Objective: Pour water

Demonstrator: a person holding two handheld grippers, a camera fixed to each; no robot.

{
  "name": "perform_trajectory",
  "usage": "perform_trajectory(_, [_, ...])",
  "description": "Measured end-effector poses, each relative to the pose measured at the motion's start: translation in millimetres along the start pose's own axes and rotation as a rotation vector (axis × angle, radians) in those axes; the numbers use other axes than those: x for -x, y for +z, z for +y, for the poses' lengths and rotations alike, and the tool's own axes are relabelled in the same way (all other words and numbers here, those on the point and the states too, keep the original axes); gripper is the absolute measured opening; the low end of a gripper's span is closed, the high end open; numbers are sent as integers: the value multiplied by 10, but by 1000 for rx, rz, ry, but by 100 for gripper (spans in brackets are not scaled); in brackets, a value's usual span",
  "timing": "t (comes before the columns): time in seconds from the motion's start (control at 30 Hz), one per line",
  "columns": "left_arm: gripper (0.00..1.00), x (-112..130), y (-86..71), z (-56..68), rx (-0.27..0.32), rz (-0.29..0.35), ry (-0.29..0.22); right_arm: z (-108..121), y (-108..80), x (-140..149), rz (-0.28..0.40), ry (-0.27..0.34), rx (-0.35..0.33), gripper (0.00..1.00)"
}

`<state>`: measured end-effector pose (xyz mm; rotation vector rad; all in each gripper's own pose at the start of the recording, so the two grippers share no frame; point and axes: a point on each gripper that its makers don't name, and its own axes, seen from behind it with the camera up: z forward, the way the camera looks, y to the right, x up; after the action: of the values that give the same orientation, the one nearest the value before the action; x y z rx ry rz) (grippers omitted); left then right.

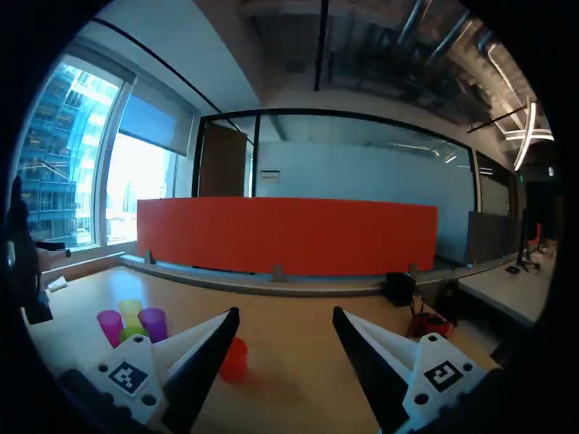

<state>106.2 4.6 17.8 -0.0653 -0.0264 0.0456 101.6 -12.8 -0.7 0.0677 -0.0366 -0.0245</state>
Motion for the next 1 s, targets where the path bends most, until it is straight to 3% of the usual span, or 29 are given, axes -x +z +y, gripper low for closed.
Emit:
perform_trajectory(0.5, [96,-936,76,-36,20,57,20,30,101,-793,33,-24,-32,100])
perform_trajectory(0.77, [96,-1213,101,-114,16,66,38,22,120,-1180,54,-25,-39,100])
perform_trajectory(1.0, [96,-1333,105,-58,67,68,23,-100,130,-1203,37,-16,-83,100])
